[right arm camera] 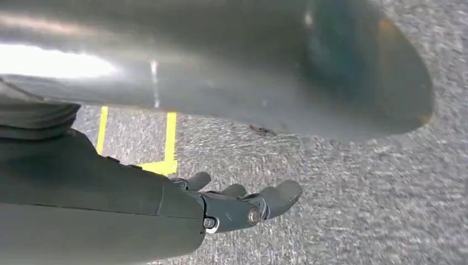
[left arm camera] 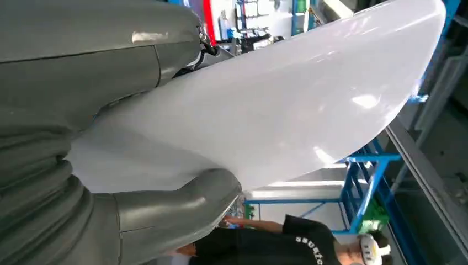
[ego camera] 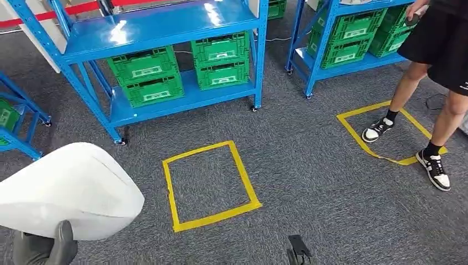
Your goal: Take the parts from the cabinet and place them on the table.
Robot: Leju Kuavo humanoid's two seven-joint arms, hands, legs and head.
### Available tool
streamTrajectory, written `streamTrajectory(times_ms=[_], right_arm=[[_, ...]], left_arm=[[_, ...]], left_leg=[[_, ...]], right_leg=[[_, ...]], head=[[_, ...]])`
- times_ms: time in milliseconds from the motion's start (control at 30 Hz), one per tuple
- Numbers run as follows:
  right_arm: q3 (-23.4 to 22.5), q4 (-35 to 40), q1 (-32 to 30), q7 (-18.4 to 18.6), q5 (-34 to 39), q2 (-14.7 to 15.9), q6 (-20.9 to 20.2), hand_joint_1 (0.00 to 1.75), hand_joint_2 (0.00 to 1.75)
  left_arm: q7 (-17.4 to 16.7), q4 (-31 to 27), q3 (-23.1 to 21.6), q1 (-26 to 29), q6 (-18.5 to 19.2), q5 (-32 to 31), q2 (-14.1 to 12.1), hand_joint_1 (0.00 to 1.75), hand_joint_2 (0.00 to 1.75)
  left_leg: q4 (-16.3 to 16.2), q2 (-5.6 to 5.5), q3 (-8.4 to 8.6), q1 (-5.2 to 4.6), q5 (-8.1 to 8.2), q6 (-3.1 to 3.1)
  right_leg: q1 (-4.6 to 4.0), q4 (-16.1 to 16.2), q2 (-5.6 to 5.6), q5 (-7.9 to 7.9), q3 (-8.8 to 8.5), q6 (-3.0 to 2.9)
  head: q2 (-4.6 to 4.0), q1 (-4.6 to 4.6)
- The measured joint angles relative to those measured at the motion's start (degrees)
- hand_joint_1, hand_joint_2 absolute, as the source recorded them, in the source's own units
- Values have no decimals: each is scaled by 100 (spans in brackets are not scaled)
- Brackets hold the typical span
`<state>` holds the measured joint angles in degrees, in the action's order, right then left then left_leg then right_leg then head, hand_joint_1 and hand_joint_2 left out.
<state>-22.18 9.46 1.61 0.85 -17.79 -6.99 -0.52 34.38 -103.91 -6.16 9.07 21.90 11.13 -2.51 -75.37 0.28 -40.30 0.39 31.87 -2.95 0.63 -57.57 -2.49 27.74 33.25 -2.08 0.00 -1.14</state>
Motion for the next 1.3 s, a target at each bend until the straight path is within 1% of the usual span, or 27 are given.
streamTrajectory(times_ms=[67, 100, 133, 167, 267, 300, 333, 367, 433, 467, 500, 567, 600, 633, 700, 767, 800, 833, 867, 933, 967, 1000, 1067, 1100, 1133, 1267, 1300], right_arm=[[0, 0, -6, 0, 17, 0, 0, 0, 0], [-2, 0, -3, -6, 20, 0, -2, 0, 0], [-2, 0, -17, -17, 22, -2, -9, 0, 0], [-2, 0, -22, -31, 22, -2, -11, 0, 0], [-2, 0, -14, -55, 22, -2, -57, 0, 0], [-2, 0, -7, -61, 22, 7, -61, 0, 0], [-2, 0, -8, -68, 22, 11, -63, 0, 0], [0, 0, -18, -63, 17, 11, -68, 0, 0], [0, 0, -47, -50, 2, 11, -77, 0, 0], [2, 0, -51, -37, -26, 15, -76, 0, 0], [7, 0, -49, -28, -57, 24, -77, 0, 0], [18, 0, -41, -31, -125, 37, -96, 0, 0], [31, 0, -40, -37, -151, 46, -103, 0, 0], [48, 0, -35, -39, -177, 61, -105, 0, 0], [94, 0, -34, -39, -199, 61, -109, 0, 0], [131, 0, -22, -37, -256, 61, -118, 0, 0], [155, 0, -15, -42, -302, 59, -147, 0, 0], [171, 0, -11, -50, -335, 70, -179, 0, 0], [177, 0, -19, -57, -361, 83, -199, 0, 0], [234, 0, -45, -70, -424, 101, -201, 0, 0], [267, 0, -51, -70, -433, 116, -199, 0, 0], [282, 0, -52, -72, -437, 133, -199, 0, 0], [306, 0, -47, -109, -474, 164, -219, 0, 0], [313, 0, -47, -148, -485, 181, -227, 0, 0], [315, 0, -50, -182, -487, 217, -234, 0, 0], [363, 0, -16, -126, -568, 275, -179, 0, 0], [393, 0, 5, -61, -614, 277, -168, 0, 0]], left_arm=[[-9, 11, 0, 13, 0, -2, 28, 175, 175], [-11, 7, 0, 10, 0, -20, 37, 175, 175], [-13, 2, 0, -6, 0, -35, 48, 175, 175], [-5, -6, 0, -5, 0, -42, 63, 175, 175], [0, -9, 46, 48, 0, -44, 81, 175, 175], [2, -11, 52, 57, 0, -44, 98, 175, 175], [9, -9, 67, 46, 0, -44, 107, 175, 175], [15, -7, 85, 45, 0, -44, 122, 175, 175], [35, -4, 100, 50, -2, -35, 120, 175, 175], [39, 2, 125, 54, -26, -26, 120, 175, 175], [41, 9, 142, 59, -44, -9, 118, 175, 175], [66, 9, 159, 74, -88, 20, 105, 175, 175], [92, 7, 173, 85, -103, 26, 103, 175, 175], [118, 7, 181, 92, -123, 37, 100, 175, 175], [144, -22, 205, 117, -170, 54, 88, 175, 175], [162, -50, 236, 199, -256, 50, 72, 175, 175], [164, -83, 249, 240, -302, 13, 59, 175, 175], [181, -125, 253, 272, -346, -4, 57, 175, 175], [197, -146, 253, 289, -396, -57, 57, 175, 175], [229, -221, 253, 428, -499, -127, 74, 175, 175], [232, -271, 253, 525, -546, -155, 81, 175, 175], [225, -301, 253, 593, -585, -155, 92, 175, 175], [208, -374, 253, 674, -647, -157, 127, 175, 175], [201, -420, 253, 694, -669, -157, 140, 175, 175], [194, -446, 253, 692, -673, -157, 160, 175, 175], [88, -544, 253, 693, -798, -203, 234, 175, 175], [33, -579, 253, 686, -817, -203, 262, 175, 175]], left_leg=[[659, 65, 543, -4, -359, 41], [1222, 245, 959, -19, -321, 77], [1690, 413, 1297, -76, -116, 98], [1884, 389, 1361, -99, -41, 166], [1922, 195, 1222, -98, -91, 308], [1942, 159, 1230, -58, -141, 347], [1939, 95, 1221, -47, -177, 383], [1929, 47, 1185, -41, -212, 421], [1901, -84, 1108, -47, -256, 426], [1872, -164, 1070, -50, -267, 419], [1836, -234, 1038, -49, -270, 414], [1766, -377, 998, -47, -265, 405], [1729, -450, 980, -44, -258, 386], [1705, -486, 933, -67, -253, 352], [1690, -599, 876, -39, -279, 268], [1738, -719, 820, -37, -314, 185], [1706, -648, 830, -31, -291, 172], [1498, -356, 737, -51, -121, 145], [1142, -212, 565, -38, 107, 115], [298, -103, 177, -2, 503, 66], [29, -89, 59, 13, 563, 44], [54, -77, 81, 26, 480, 32], [876, 30, 509, 45, 11, 33], [1399, 205, 795, 43, -199, 39], [1743, 543, 940, 19, -193, 88], [1715, 269, 856, -27, -259, 221], [1768, 201, 940, 33, -321, 286]], right_leg=[[-7, -30, -118, -63, 110, 28], [-13, -41, -176, -87, 94, 47], [-39, -62, -223, -105, 113, 77], [-39, -68, -285, -130, 114, 114], [-43, -52, -499, -176, 94, 212], [2, -135, -321, -110, 123, 255], [7, -353, -36, 95, 218, 287], [12, -751, 116, 356, 380, 304], [9, -1662, 212, 751, 747, 325], [7, -1844, 219, 771, 810, 320], [6, -1729, 222, 655, 735, 308], [10, -911, 292, 233, 273, 270], [16, -354, 448, 40, -30, 235], [21, -172, 701, 172, -121, 202], [-6, -152, 560, 135, -91, 185], [15, -104, 449, 105, -116, 109], [48, -48, 370, 68, -128, 64], [44, -28, 312, 56, -137, 21], [42, -28, 238, 62, -134, -5], [31, -30, 88, 71, -127, -16], [31, -32, 19, 73, -124, -14], [32, -32, -46, 74, -126, -12], [35, -47, -200, 90, -137, 13], [36, -63, -262, 106, -148, 38], [7, -83, -318, 126, -163, 70], [-2, -60, -560, 124, -225, 234], [25, -82, -476, 159, -219, 294]], head=[[0, -2], [0, -2], [0, 0], [0, -7], [0, 0], [0, 0], [0, -7], [0, -13], [0, -13], [0, -13], [0, -13], [0, -13], [0, -13], [0, -9], [0, -9], [0, -7], [0, -11], [0, 20], [0, 26], [0, 24], [0, 26], [0, 26], [0, 26], [0, 26], [0, 28], [0, 11], [0, 11]])
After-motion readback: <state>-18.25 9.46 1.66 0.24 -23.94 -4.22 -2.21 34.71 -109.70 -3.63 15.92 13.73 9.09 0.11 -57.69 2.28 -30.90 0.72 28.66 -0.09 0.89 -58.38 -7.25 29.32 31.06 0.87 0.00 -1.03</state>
